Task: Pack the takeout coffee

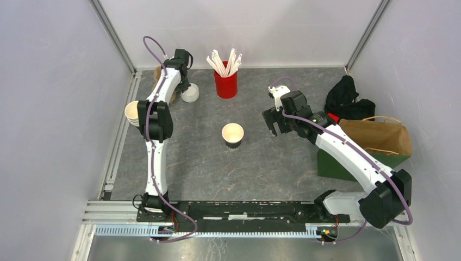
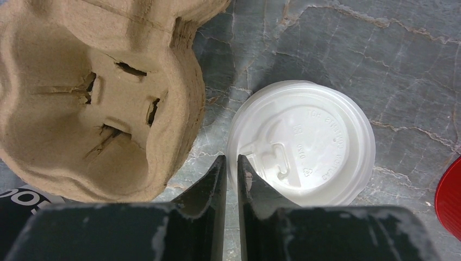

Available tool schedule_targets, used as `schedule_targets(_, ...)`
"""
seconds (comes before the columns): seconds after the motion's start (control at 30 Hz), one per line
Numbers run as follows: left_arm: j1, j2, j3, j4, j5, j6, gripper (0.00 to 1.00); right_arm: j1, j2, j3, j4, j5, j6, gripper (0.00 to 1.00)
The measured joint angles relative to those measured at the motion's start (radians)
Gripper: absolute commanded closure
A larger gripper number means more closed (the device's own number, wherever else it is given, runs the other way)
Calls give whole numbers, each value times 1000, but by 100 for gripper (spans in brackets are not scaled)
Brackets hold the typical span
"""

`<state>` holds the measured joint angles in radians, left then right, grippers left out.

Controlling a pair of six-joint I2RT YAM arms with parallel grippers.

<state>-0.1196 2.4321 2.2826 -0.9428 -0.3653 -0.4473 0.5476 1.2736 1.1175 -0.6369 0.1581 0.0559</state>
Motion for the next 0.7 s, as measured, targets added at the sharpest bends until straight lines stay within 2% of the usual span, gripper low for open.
schedule_targets(0.43, 0, 0, 13, -2, 0, 0, 96, 0, 4, 0, 1, -1, 0, 2)
schedule_targets(0.7, 0, 0, 23, -6, 2, 0, 98, 0, 4, 0, 7, -1, 0, 2)
